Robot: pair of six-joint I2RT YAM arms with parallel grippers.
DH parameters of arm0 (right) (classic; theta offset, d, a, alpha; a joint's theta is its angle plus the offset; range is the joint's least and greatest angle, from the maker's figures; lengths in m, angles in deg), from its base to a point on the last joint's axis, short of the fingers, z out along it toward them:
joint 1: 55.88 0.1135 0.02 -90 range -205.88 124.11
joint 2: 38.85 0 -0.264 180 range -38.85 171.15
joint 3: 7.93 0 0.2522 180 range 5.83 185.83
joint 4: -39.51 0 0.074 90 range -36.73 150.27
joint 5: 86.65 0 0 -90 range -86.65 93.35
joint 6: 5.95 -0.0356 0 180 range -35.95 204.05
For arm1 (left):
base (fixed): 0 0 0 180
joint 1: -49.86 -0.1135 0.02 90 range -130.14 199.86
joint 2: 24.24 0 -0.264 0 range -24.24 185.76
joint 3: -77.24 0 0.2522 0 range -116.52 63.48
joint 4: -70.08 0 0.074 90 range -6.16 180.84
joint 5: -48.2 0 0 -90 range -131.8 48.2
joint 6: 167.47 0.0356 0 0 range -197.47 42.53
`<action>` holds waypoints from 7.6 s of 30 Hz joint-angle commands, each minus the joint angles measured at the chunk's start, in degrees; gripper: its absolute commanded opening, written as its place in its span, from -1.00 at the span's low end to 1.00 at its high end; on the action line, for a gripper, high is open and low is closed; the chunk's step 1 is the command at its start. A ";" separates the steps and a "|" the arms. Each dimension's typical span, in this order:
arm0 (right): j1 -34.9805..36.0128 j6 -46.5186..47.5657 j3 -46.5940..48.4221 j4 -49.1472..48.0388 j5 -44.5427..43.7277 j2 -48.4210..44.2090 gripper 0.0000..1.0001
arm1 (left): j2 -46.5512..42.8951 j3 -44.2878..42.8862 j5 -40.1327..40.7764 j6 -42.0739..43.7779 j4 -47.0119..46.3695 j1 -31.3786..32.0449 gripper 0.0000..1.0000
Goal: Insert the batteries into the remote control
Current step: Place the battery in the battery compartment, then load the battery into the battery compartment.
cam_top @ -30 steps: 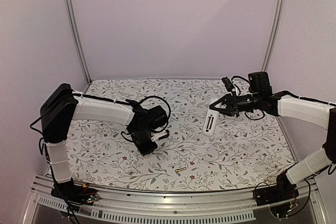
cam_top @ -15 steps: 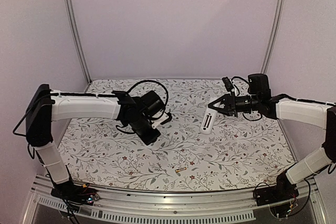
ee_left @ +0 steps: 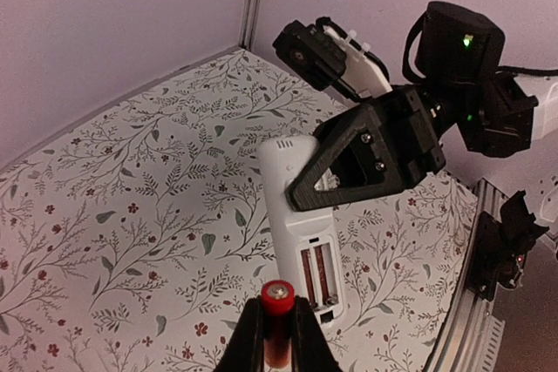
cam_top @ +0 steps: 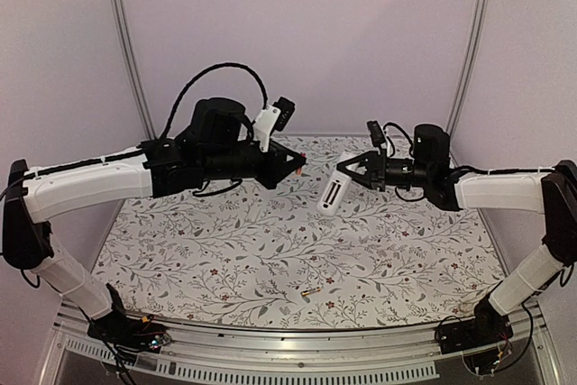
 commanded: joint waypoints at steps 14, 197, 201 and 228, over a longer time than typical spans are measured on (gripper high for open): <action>3.53 -10.35 -0.32 -16.75 -1.14 4.80 -1.00 | 7.72 -1.41 0.11 -1.03 -6.58 4.57 -0.99; 8.03 -4.12 -1.67 -27.50 -9.84 1.24 -1.00 | 5.12 12.33 5.31 -49.41 -34.76 2.70 0.44; 8.10 -4.14 -1.62 -27.64 -9.75 1.15 -1.00 | 5.19 12.55 5.12 -49.57 -34.84 2.52 0.40; 6.59 -18.84 0.31 -43.51 -8.34 4.56 -1.00 | 6.12 15.24 0.99 -47.26 -35.42 2.44 0.08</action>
